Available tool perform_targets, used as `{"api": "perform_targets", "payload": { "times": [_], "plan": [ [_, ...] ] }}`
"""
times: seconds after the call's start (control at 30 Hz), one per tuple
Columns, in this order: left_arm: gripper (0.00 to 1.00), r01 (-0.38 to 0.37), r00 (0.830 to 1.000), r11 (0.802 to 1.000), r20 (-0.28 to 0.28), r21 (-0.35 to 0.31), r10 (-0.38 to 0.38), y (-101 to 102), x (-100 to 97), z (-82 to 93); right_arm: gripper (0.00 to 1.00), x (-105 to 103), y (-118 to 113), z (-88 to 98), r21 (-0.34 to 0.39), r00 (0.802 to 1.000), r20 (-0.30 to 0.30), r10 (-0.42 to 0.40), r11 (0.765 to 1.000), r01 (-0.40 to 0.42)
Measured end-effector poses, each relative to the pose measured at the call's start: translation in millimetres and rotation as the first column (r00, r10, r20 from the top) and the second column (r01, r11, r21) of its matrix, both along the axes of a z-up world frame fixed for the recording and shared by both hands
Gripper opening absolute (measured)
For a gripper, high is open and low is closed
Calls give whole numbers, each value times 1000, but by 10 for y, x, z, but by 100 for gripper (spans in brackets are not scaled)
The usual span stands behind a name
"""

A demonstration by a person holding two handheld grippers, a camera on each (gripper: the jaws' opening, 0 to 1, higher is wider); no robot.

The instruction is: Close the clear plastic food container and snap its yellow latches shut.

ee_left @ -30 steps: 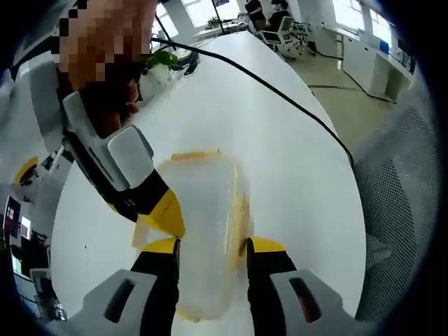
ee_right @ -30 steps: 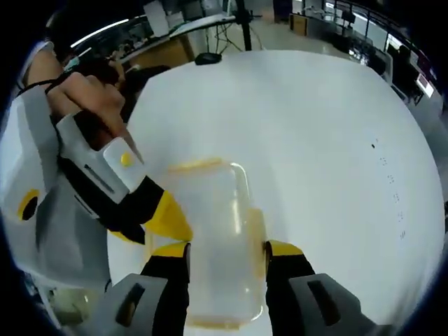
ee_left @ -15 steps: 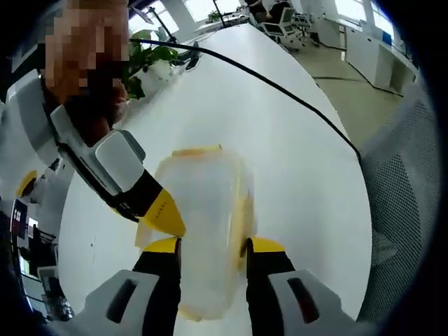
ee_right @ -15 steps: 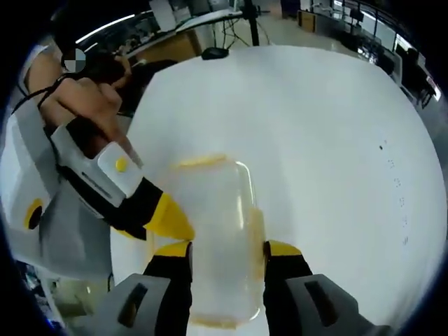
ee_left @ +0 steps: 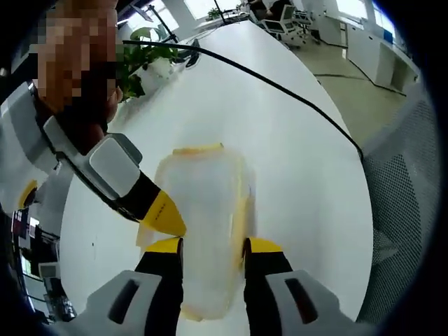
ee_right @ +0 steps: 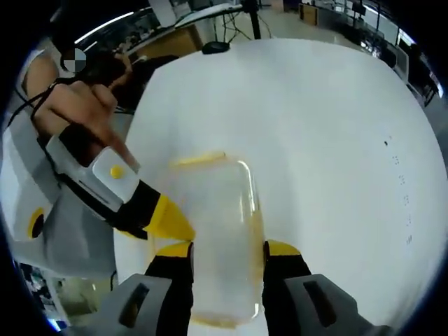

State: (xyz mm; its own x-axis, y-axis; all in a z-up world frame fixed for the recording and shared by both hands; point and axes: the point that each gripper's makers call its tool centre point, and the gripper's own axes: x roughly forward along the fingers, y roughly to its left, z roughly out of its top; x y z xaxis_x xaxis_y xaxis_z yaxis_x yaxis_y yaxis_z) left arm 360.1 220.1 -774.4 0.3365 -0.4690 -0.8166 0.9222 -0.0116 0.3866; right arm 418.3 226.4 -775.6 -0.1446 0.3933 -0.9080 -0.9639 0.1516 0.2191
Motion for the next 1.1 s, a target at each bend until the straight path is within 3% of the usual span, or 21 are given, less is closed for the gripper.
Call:
{"api": "perform_targets", "payload": {
  "times": [0.37, 0.7, 0.83, 0.93, 1.0, 1.1],
  "plan": [
    [33, 15, 1000, 1000, -15, 9, -14, 0, 2, 30, 39, -5, -7, 25, 8, 1000, 16, -8, 1000, 8],
    [33, 31, 997, 999, -72, 11, -30, 26, -30, 78, 43, 55, -18, 86, 43, 992, 104, -70, 997, 66],
    [40, 41, 994, 999, -97, -11, -42, 41, -75, 163, 47, 95, -39, 216, 90, 983, 142, -116, 990, 104],
    [44, 61, 993, 998, -95, -32, -64, 55, -84, 253, 51, 103, -121, 223, 83, 978, 166, -129, 990, 116],
    [51, 61, 991, 998, -121, -30, -64, 76, -90, 249, 52, 78, -173, 224, 74, 974, 186, -126, 991, 114],
    [54, 65, 991, 998, -118, -13, -66, 140, -55, 229, 57, 15, -230, 231, 63, 971, 217, -99, 994, 87]
  ]
}}
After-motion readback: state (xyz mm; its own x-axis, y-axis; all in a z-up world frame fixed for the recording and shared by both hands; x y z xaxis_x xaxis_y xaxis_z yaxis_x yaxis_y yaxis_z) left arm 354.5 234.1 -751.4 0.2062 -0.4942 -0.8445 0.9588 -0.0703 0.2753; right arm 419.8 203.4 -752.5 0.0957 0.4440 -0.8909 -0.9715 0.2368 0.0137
